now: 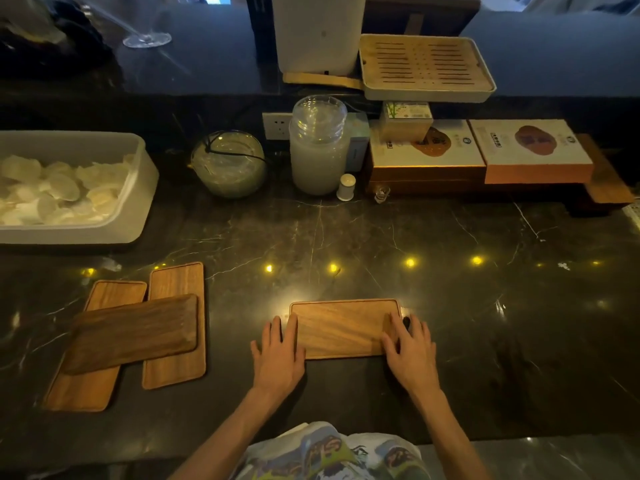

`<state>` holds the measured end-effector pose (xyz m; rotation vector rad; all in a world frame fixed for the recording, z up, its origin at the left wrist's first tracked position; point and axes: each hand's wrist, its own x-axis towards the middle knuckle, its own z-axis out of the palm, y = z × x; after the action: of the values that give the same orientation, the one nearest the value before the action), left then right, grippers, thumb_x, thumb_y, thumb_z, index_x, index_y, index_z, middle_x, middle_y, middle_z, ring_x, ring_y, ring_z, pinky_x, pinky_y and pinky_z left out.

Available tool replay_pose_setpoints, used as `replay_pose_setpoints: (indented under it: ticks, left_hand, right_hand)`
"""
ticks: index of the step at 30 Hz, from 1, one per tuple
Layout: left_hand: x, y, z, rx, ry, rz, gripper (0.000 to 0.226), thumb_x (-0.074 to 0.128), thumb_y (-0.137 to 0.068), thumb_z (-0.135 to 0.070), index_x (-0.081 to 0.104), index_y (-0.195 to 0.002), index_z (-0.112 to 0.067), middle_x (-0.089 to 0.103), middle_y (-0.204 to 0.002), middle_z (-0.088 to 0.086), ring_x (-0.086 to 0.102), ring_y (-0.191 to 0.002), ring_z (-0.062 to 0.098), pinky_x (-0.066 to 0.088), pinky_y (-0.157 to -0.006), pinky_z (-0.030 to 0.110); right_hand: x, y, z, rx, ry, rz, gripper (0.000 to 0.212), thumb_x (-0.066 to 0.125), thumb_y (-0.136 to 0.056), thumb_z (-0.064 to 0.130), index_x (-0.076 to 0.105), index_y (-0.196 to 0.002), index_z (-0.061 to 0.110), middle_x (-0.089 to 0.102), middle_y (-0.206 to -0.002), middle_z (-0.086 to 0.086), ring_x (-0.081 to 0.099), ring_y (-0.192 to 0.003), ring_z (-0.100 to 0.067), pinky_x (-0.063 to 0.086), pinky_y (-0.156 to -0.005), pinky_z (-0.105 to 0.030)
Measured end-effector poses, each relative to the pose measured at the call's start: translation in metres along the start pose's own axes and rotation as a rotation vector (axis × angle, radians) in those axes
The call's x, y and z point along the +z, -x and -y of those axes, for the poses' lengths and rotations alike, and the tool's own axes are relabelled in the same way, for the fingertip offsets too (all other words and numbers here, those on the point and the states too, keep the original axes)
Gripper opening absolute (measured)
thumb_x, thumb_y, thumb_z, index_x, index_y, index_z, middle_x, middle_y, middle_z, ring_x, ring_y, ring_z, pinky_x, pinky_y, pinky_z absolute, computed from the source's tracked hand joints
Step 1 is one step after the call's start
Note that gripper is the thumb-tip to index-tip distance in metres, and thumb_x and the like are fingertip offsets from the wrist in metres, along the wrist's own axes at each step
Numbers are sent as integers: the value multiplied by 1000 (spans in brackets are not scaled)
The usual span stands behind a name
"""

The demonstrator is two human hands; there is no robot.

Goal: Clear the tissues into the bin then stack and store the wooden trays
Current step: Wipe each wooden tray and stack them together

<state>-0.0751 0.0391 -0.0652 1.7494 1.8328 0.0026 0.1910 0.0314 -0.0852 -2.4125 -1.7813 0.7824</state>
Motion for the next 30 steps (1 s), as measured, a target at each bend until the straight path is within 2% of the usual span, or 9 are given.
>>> replay_pose_setpoints:
  ticks: [4,7,9,11,14,17,21,26,30]
  left_hand:
    - [-43,2,32,5,132,-219,48,46,-98,-31,38,-145,-19,45,-145,5,39,-137,21,32,-114,50]
    - [-89,8,89,-98,217,-410,37,53,-96,-18,54,-132,-11,60,-130,8,55,-122,21,42,-105,40]
    - [-119,12,137,-215,179,-518,33,53,-95,-14,58,-127,-7,64,-123,11,59,-115,25,45,-100,41]
    - [-146,16,187,-365,157,-573,34,52,-95,-15,58,-127,-6,64,-123,15,59,-115,31,45,-99,44]
    - [-174,19,246,-592,168,-567,34,49,-95,-17,57,-125,-3,62,-122,22,56,-114,40,45,-97,48]
    - [-187,13,285,-699,201,-542,36,50,-94,-18,56,-126,-1,61,-121,26,55,-114,44,45,-96,50]
    - [-178,4,312,-720,273,-441,39,50,-96,-21,56,-128,0,60,-124,26,52,-119,44,45,-99,49]
    - [-163,0,319,-683,366,-442,33,56,-92,-15,62,-123,-4,62,-123,21,56,-117,37,48,-99,50]
    - [-162,-2,320,-723,405,-449,36,58,-91,-16,61,-125,-5,55,-129,22,49,-121,39,43,-103,51]
  right_hand:
    - [-11,-5,49,-161,13,-68,57,41,-96,52,35,-148,29,35,-154,-7,21,-146,-29,22,-117,-51]
    - [-5,-17,122,-298,-14,80,53,46,-97,48,45,-143,22,47,-146,-7,37,-138,-25,29,-114,-39]
    - [3,-21,178,-379,-64,210,50,50,-95,46,52,-138,20,58,-136,-7,52,-126,-23,39,-104,-33]
    - [16,-19,236,-441,-76,301,50,48,-93,53,55,-134,26,64,-129,-1,59,-117,-19,45,-94,-31]
    - [37,-11,312,-523,-23,315,49,46,-92,56,60,-128,27,70,-117,-1,64,-109,-22,49,-87,-34]
    - [56,-6,362,-460,-40,344,43,49,-94,48,62,-122,19,71,-107,-6,66,-100,-26,51,-79,-36]
    - [79,-5,383,-340,-116,420,25,53,-96,38,63,-110,20,68,-100,-1,66,-94,-18,56,-82,-37]
    - [90,-4,380,-305,-222,487,24,58,-94,28,61,-117,23,67,-103,5,64,-94,-10,53,-75,-24]
    - [95,-5,384,-129,-439,578,27,60,-93,22,61,-119,18,66,-99,4,61,-89,-10,48,-67,-19]
